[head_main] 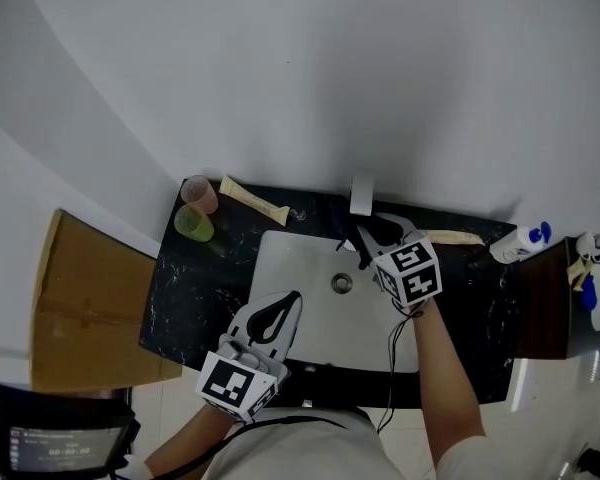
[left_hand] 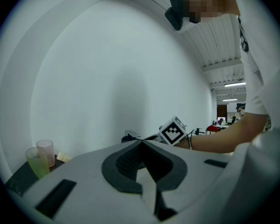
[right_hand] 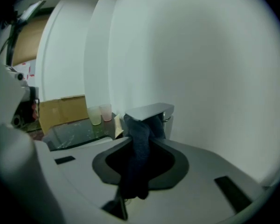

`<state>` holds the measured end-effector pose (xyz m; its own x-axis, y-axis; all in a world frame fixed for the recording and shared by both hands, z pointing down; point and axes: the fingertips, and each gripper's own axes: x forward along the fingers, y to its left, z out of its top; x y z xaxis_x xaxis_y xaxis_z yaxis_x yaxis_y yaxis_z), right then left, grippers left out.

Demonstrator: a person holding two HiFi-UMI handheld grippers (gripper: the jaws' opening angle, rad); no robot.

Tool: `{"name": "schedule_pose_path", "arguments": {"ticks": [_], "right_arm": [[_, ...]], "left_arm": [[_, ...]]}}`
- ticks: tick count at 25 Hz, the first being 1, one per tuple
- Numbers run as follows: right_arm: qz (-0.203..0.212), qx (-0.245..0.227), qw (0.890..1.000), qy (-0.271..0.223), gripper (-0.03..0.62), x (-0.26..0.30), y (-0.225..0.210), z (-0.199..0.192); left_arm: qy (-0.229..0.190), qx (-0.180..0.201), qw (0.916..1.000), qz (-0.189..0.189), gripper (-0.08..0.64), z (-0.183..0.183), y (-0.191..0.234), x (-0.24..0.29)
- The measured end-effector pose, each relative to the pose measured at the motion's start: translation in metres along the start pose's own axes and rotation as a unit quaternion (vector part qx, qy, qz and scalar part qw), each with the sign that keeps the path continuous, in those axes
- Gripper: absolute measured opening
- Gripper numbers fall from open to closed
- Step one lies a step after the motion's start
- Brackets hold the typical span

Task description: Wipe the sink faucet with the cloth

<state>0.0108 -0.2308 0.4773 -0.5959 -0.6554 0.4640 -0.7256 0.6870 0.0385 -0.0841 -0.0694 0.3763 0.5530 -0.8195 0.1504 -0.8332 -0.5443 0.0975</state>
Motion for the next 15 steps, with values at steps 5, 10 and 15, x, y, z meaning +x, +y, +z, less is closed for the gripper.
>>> {"name": "schedule_pose_path", "arguments": {"ticks": [5, 10, 15], "right_arm": [[0.040, 0.000, 0.999, 0.003, 0.086, -0.023, 0.033, -0.013], [-0.002, -0.005, 1.000, 0.000, 0.086, -0.001, 0.001, -0.003], [-0.036, -0.009, 0.999, -0.001, 0.086, 0.014, -0.017, 0.006]], "left_arm": [[-0.004, 0.000, 1.0000, -0.006, -0.003, 0.001, -0.003, 0.002], [-0.007, -0.003, 0.9999, -0.010, -0.003, 0.004, -0.007, 0.003], [-0.004, -0.012, 0.9999, -0.009, -0.002, -0.003, -0.007, -0.003]]}}
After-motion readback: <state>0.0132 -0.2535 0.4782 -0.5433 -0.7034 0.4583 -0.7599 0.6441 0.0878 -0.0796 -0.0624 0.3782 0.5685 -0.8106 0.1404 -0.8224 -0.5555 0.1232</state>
